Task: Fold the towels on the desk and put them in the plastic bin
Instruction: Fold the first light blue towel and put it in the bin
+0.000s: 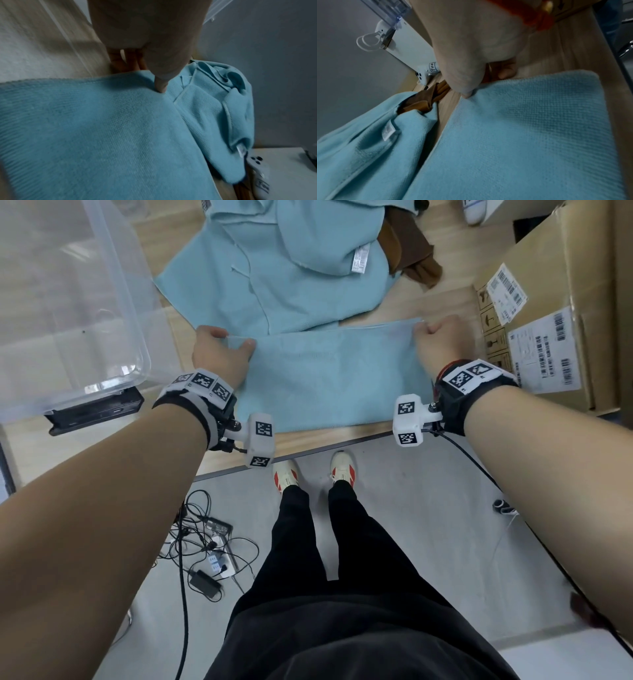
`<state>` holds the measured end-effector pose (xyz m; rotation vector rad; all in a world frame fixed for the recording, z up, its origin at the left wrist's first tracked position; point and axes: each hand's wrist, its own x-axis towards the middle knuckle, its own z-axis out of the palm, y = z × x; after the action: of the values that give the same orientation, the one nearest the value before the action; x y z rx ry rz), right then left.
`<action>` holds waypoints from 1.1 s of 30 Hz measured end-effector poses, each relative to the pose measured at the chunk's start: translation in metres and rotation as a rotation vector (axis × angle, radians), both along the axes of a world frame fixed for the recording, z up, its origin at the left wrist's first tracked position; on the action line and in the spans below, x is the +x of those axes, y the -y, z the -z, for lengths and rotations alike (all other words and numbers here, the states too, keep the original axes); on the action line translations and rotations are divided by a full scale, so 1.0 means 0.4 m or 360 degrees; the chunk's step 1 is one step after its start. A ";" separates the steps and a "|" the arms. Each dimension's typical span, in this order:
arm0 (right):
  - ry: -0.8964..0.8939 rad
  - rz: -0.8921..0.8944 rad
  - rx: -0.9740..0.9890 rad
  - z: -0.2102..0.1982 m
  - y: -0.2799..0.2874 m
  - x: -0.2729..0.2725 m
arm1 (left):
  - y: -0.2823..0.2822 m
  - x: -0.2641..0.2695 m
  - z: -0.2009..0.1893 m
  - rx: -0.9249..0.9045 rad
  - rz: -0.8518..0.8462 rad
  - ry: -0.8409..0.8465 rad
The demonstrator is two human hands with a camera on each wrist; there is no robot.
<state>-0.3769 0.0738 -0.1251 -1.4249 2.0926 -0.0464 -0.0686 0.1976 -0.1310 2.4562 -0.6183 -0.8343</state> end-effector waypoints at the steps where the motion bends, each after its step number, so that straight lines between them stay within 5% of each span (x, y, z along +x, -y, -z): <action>1: 0.0006 0.0004 0.0010 -0.004 -0.004 0.000 | 0.005 -0.010 -0.010 0.0023 0.0031 0.0091; 5: -0.0188 -0.0019 0.0067 -0.015 -0.040 -0.015 | 0.022 -0.069 -0.051 -0.0001 0.0300 0.0470; 9: 0.0034 0.0013 0.0216 -0.002 -0.105 -0.033 | 0.028 -0.171 -0.064 -0.0257 0.0836 0.0137; 13: 0.0262 0.0049 0.0252 0.025 -0.157 -0.042 | -0.009 -0.273 -0.045 -0.0043 0.1646 -0.0066; 16: 0.0492 0.0076 0.0329 0.017 -0.173 -0.052 | -0.046 -0.304 -0.023 0.0194 0.1893 -0.0049; 25: 0.0858 -0.0042 0.0247 -0.098 -0.177 -0.102 | -0.084 -0.370 -0.028 0.0210 0.1925 -0.0184; 29: 0.1019 -0.0145 0.0298 -0.150 -0.170 -0.070 | -0.095 -0.352 -0.051 -0.0023 0.1331 -0.0414; 33: 0.1076 -0.0279 0.0322 -0.195 -0.170 0.005 | -0.124 -0.276 -0.074 -0.0126 0.0722 -0.0359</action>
<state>-0.3747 0.1420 -0.0472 -1.2400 1.3779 -0.2091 -0.1791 0.2472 -0.1013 2.1364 -1.1190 -1.2119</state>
